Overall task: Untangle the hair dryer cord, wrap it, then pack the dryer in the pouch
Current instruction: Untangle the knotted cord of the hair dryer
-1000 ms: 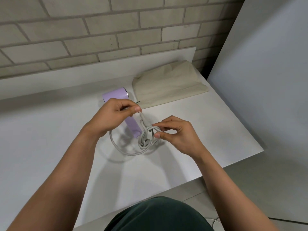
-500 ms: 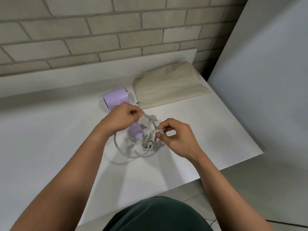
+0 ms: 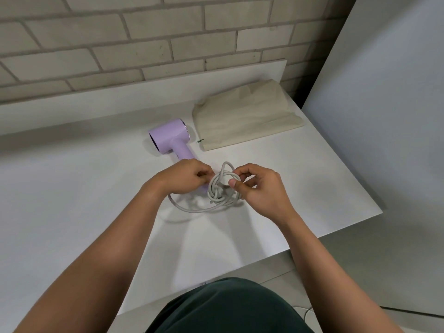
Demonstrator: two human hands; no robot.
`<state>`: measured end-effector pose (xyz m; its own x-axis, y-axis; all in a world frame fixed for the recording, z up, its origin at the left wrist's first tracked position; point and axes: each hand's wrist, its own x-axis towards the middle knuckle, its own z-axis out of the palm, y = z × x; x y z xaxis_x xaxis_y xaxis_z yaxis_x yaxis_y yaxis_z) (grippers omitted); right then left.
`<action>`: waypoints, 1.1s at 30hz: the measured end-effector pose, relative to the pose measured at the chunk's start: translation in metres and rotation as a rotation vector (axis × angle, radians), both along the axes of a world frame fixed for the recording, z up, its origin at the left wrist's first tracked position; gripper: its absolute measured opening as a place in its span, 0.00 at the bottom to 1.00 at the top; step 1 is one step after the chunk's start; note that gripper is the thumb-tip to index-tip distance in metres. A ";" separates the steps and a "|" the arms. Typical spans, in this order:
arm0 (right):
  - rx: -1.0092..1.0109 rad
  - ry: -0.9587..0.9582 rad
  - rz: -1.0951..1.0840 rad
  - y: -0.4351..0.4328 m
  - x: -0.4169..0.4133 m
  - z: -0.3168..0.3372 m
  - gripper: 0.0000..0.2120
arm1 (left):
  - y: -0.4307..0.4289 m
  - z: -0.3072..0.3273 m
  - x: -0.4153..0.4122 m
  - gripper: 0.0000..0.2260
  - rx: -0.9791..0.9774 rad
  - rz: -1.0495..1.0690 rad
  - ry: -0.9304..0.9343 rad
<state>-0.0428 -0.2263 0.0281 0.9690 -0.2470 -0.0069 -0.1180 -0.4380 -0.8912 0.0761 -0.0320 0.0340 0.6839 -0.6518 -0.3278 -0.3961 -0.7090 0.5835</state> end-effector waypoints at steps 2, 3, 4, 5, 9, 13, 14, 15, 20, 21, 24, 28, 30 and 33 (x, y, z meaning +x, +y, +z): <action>0.024 0.030 0.000 0.000 -0.001 0.000 0.04 | 0.009 -0.004 -0.001 0.10 -0.057 0.047 -0.063; 0.041 0.047 0.003 0.000 -0.001 0.000 0.04 | 0.014 -0.004 -0.003 0.10 -0.116 0.100 -0.130; 0.056 0.060 0.007 0.000 -0.002 0.000 0.04 | 0.019 -0.002 -0.006 0.10 -0.200 0.169 -0.200; 0.069 0.073 0.017 0.000 -0.002 0.000 0.04 | 0.023 0.001 -0.012 0.09 -0.296 0.247 -0.250; 0.113 0.135 0.044 0.000 -0.002 0.001 0.08 | 0.041 0.022 -0.049 0.07 -0.592 0.412 -0.292; 0.139 0.151 0.008 0.002 0.000 0.005 0.11 | 0.051 0.012 -0.080 0.18 -0.583 0.371 -0.452; 0.144 0.153 -0.003 0.004 0.000 0.006 0.11 | 0.049 0.006 -0.087 0.16 -0.563 0.323 -0.467; 0.153 0.156 -0.017 0.005 0.000 0.007 0.11 | 0.047 0.000 -0.092 0.14 -0.530 0.254 -0.481; 0.246 0.186 -0.038 0.017 -0.003 0.018 0.11 | 0.027 -0.037 -0.105 0.20 -0.277 0.049 -0.667; 0.262 0.196 -0.034 0.019 -0.004 0.019 0.11 | 0.023 -0.041 -0.105 0.16 -0.272 0.060 -0.708; 0.308 0.199 -0.014 0.020 -0.006 0.021 0.12 | 0.019 -0.048 -0.103 0.08 -0.292 0.082 -0.811; 0.400 0.155 0.011 0.013 -0.008 0.023 0.05 | 0.021 -0.051 -0.101 0.07 -0.338 0.126 -0.804; 0.349 0.048 -0.069 0.008 -0.010 0.019 0.04 | 0.020 -0.050 -0.099 0.08 -0.372 0.174 -0.770; 0.028 -0.160 -0.040 -0.002 -0.014 0.008 0.10 | 0.020 -0.046 -0.098 0.09 -0.401 0.222 -0.718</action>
<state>-0.0567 -0.2286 0.0361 0.9478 -0.2871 0.1388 0.0092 -0.4105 -0.9118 -0.0220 -0.0124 -0.0117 0.7635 -0.4522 0.4611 -0.6422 -0.6074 0.4676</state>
